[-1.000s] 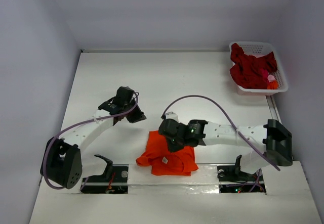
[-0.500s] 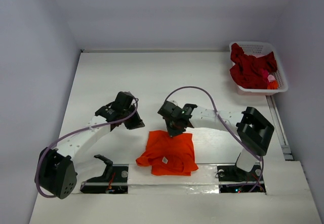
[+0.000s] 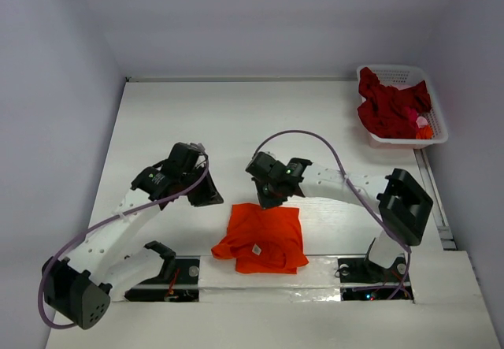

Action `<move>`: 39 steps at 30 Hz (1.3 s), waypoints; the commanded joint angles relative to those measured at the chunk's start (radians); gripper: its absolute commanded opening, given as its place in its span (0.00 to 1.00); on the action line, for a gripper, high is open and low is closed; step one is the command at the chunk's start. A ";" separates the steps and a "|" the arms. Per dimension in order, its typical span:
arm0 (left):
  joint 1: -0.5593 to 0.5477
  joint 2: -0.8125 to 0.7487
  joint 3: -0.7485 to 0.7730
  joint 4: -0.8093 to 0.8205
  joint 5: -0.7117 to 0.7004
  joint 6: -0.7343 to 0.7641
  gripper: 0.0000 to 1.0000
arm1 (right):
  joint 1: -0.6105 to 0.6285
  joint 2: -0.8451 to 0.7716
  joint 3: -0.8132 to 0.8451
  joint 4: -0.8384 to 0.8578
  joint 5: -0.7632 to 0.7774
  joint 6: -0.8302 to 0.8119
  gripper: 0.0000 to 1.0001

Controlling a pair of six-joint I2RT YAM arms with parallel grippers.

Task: Fold and stack the t-shirts
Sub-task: Fold the long partially folded tshirt into a neat square

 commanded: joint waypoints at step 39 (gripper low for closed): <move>-0.211 0.131 -0.132 0.040 0.177 -0.002 0.00 | 0.006 -0.002 -0.103 0.082 -0.186 0.006 0.00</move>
